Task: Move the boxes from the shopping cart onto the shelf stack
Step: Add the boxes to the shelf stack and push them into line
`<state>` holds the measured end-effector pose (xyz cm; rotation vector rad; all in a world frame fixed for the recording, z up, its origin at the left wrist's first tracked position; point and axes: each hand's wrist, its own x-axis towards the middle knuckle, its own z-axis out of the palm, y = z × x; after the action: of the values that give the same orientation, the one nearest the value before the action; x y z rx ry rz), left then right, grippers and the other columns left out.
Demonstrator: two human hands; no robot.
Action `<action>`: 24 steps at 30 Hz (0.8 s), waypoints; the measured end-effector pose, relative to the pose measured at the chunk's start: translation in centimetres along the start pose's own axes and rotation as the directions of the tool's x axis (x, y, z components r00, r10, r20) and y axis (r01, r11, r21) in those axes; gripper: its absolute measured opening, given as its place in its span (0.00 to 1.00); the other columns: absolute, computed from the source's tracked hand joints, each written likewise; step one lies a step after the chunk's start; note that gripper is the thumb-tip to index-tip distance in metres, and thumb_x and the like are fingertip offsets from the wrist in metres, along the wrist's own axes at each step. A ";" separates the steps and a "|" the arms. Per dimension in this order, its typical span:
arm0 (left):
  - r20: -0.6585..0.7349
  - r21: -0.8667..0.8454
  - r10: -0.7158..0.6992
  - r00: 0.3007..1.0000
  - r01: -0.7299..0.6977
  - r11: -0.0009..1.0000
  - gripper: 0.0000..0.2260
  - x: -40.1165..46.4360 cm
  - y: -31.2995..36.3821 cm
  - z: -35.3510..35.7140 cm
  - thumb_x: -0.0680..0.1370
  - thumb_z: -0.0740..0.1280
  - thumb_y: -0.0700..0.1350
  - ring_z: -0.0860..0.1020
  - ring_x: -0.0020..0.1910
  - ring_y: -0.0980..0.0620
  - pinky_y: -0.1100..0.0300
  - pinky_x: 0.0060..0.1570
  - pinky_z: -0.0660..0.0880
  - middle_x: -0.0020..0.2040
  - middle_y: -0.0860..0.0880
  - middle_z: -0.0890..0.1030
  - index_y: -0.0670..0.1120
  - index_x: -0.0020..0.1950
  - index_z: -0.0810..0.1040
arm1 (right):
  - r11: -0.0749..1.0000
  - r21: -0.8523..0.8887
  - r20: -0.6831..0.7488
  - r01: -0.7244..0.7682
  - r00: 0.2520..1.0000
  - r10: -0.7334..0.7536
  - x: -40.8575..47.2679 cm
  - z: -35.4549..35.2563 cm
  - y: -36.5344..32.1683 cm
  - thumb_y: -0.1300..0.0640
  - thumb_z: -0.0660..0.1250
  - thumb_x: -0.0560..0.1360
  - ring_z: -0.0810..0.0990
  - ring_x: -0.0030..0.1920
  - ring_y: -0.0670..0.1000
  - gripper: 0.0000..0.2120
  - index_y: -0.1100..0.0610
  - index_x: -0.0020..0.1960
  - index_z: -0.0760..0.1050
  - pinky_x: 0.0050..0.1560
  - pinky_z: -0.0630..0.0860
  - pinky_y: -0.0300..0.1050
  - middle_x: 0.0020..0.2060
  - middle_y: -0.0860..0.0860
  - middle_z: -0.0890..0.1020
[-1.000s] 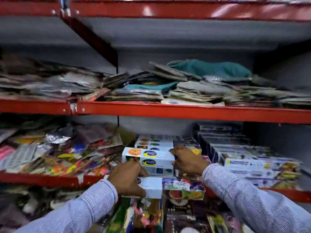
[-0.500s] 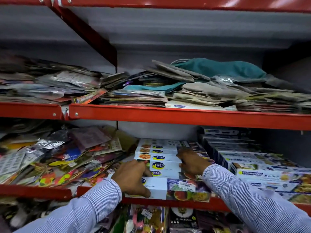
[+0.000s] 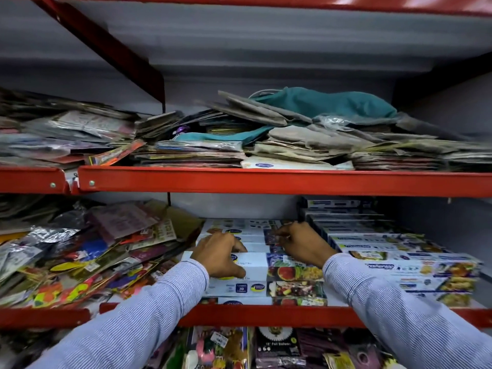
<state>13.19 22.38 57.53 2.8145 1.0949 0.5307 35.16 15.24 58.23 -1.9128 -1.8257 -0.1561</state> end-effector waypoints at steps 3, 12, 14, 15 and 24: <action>-0.050 -0.033 0.006 0.999 -0.007 0.999 0.26 0.4 -0.2 1.4 0.65 0.78 0.54 0.78 0.59 0.49 0.57 0.53 0.76 0.60 0.51 0.82 0.52 0.62 0.82 | 0.999 -0.016 0.060 0.040 0.997 -0.039 -1.8 0.3 0.2 0.43 0.61 0.77 0.83 0.39 0.53 0.17 0.52 0.56 0.80 0.40 0.79 0.46 0.42 0.53 0.86; -0.181 -0.013 0.044 0.982 -0.047 0.999 0.32 -0.2 -3.3 5.6 0.69 0.61 0.73 0.71 0.70 0.50 0.45 0.68 0.70 0.70 0.54 0.75 0.58 0.68 0.75 | 0.977 -0.162 0.079 0.140 0.989 -0.129 -4.1 3.2 2.2 0.41 0.60 0.76 0.79 0.55 0.59 0.19 0.53 0.60 0.67 0.44 0.72 0.47 0.57 0.56 0.79; -0.173 0.006 0.051 0.984 -0.051 0.999 0.35 -0.2 -3.9 6.2 0.71 0.55 0.76 0.70 0.71 0.51 0.44 0.70 0.68 0.72 0.55 0.74 0.59 0.71 0.71 | 0.982 -0.115 0.080 0.148 0.987 -0.140 -4.2 3.4 2.2 0.44 0.59 0.78 0.78 0.55 0.59 0.17 0.54 0.60 0.68 0.44 0.69 0.46 0.57 0.56 0.78; -0.172 0.017 0.051 0.984 -0.049 0.999 0.35 -0.1 -3.9 6.3 0.71 0.53 0.77 0.69 0.72 0.51 0.44 0.71 0.68 0.73 0.55 0.73 0.60 0.72 0.70 | 0.985 -0.096 0.088 0.145 0.987 -0.137 -4.1 3.4 2.2 0.46 0.59 0.78 0.77 0.59 0.59 0.17 0.55 0.62 0.68 0.48 0.72 0.47 0.60 0.56 0.77; -0.261 0.209 0.050 0.964 0.006 0.978 0.32 -1.1 -3.7 7.5 0.75 0.49 0.74 0.69 0.73 0.48 0.43 0.70 0.65 0.73 0.53 0.73 0.61 0.74 0.66 | 0.986 -0.088 0.128 0.141 0.983 -0.129 -4.1 3.2 2.7 0.44 0.58 0.80 0.66 0.73 0.55 0.26 0.51 0.75 0.59 0.70 0.66 0.50 0.75 0.53 0.66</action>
<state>12.69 24.83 49.48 3.0026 1.2315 0.8645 36.55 12.90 53.08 -1.8999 -2.0655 -0.1803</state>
